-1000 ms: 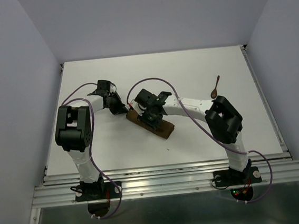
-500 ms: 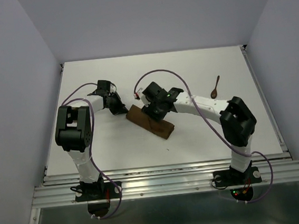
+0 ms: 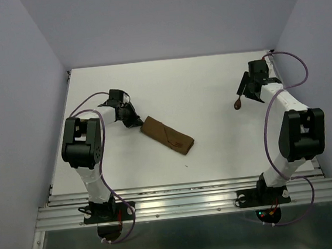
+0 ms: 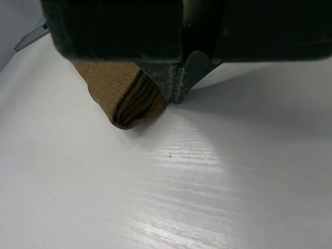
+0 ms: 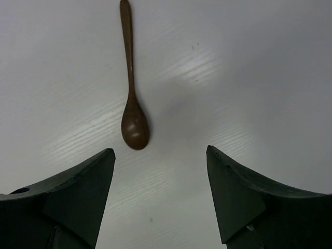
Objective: Fold the napkin into a case and place the utensils inside
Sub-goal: Pick up the spoon from the corner of the board.
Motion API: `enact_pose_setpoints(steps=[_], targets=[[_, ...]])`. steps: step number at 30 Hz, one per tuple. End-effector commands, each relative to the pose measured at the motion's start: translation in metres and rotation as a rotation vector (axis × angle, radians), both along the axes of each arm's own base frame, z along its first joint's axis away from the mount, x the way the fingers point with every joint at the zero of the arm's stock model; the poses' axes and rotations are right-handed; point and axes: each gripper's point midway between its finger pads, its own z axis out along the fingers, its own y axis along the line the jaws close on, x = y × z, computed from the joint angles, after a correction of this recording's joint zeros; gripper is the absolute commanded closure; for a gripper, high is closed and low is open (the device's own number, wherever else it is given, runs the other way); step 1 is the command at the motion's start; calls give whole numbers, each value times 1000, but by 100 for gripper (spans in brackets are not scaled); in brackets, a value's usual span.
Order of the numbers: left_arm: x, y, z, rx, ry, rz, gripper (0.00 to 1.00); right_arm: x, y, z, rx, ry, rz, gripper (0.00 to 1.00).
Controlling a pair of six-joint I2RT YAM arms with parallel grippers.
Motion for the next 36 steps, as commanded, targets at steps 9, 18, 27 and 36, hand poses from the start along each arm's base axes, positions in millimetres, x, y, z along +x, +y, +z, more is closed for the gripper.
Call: enact_pose_setpoints(steps=[9,18,27,36], targets=[[-47,0,4,46,23,-34,100,69,-21,-43,75,-22,-45,27],[-47,17,24,136,-25,-9,100,108,-4,-79,119,68,51,55],[-40,22,43,163,-64,-4,100,106,24,-91,-1,143,111,99],[-34,31,67,189,-116,19,100,80,130,-50,297,-3,479,99]])
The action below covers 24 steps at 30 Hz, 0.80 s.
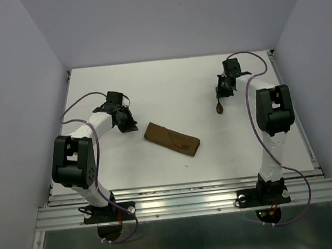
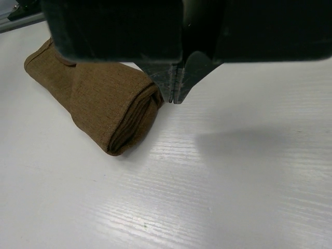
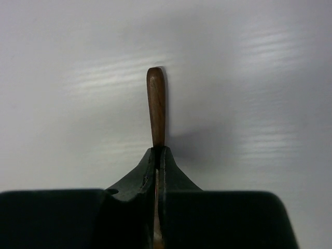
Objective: Fold the napkin into a case and place the utensils inside
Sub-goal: Pick up the spoon from the corner of the board, then move the spoon to the center of the board.
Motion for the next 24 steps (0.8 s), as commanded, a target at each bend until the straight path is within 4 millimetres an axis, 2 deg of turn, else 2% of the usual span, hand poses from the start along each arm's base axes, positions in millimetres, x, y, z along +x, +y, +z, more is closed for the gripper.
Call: enact_pose_setpoints(steps=[1,2,3,4,5,7,8,12,13,15,16,17,19,20,21,22,24], targets=[[15,7,41,17,-110,4,100,-13,60,60,251,-153,217,99],[20,5,49,10,-138,-3,100,-22,77,68,332,-164,285,99],[23,3,56,-2,-160,-8,100,-31,84,68,372,-160,316,99],[28,0,70,-17,-202,-18,100,-32,93,85,418,-210,356,99],[31,-7,79,-47,-231,-47,100,-43,110,95,507,-213,445,99],[40,-16,97,-82,-273,-79,98,-53,125,106,603,-229,527,99],[42,-18,101,-88,-281,-91,95,-66,138,114,690,-218,614,99],[51,-26,110,-104,-290,-111,95,-82,157,104,872,-114,715,99],[52,-26,108,-106,-284,-112,96,-83,158,101,898,-93,724,99],[51,-27,106,-112,-274,-112,96,-86,162,91,952,-46,742,80],[50,-27,104,-114,-271,-111,96,-86,162,88,959,-35,741,77],[47,-27,100,-112,-262,-111,96,-72,157,79,888,-44,668,76],[44,-26,95,-107,-251,-112,95,-61,142,64,742,-28,566,58],[44,-25,95,-104,-252,-112,96,-54,136,60,668,-38,518,55],[43,-25,94,-103,-251,-113,96,-45,121,50,566,-50,439,49],[43,-24,94,-99,-251,-110,96,-39,112,54,504,-83,407,45],[43,-23,93,-92,-250,-109,96,-41,107,54,449,-88,384,43]])
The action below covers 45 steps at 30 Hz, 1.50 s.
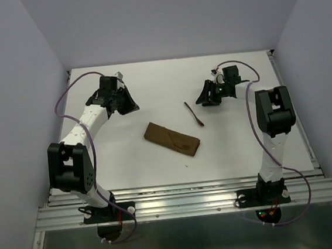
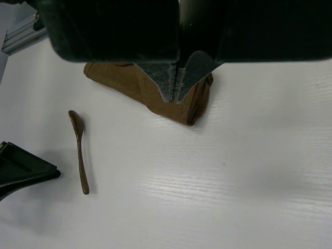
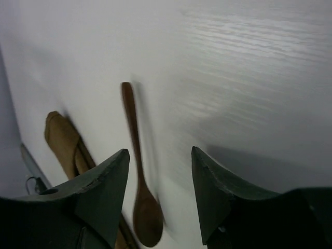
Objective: Fold the napkin into a case and place the utensils inside
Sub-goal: Move the spoon to the center of the board, then pick up the spoon from the center of the board.
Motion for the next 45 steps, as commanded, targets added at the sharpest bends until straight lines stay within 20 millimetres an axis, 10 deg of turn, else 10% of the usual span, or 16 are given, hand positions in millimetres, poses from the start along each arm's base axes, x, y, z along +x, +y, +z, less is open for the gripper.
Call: enact_pose_setpoints(steps=[1,11,28,39,45], targets=[[-4,0,-2,16,-3,-21,95,27,-28,34,-241,-172,-145,43],[-5,2,-12,28,21,-15,96,0,3,46,-495,-318,-76,47],[-7,8,-22,62,53,12,96,-33,59,-16,-666,-229,87,50],[-8,9,-40,70,101,24,96,-25,48,-11,-816,-251,3,97],[-9,10,-43,79,110,15,96,-11,41,22,-874,-382,31,99]])
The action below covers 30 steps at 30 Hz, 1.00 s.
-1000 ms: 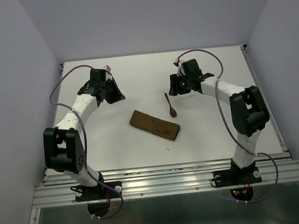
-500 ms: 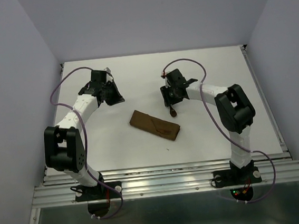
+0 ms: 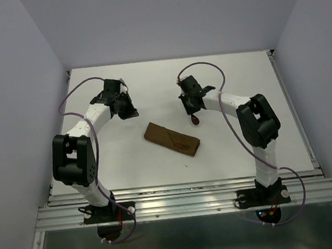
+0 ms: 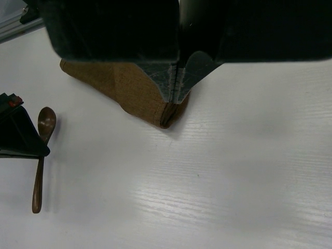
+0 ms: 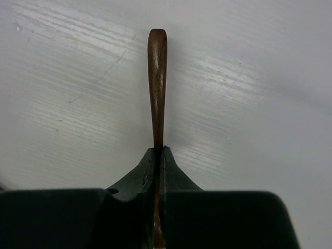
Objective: Fold the napkin into a case and place the utensils inside
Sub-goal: Pick up the spoon from the center of the board, then insert the spoon into the folded napkin.
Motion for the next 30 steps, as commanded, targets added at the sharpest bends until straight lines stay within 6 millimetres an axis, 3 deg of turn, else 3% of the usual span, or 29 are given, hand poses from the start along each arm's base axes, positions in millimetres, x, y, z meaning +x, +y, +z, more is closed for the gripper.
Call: enact_pose_setpoints(steps=[1,6,10,19,24,30], targets=[[-5,1,-5,20,11,-16,96,17,-6,38,-59,-128,57,99],[-6,0,-21,24,55,-26,96,-2,-1,66,-32,-158,224,99],[-8,2,-31,38,80,-20,96,-26,-10,70,-40,-123,276,99],[-11,4,-50,47,119,-3,96,-95,10,48,-167,8,447,99],[-15,4,-62,51,147,1,96,-114,19,26,-225,74,511,99],[-17,5,-73,58,171,2,96,-127,33,20,-226,85,561,99]])
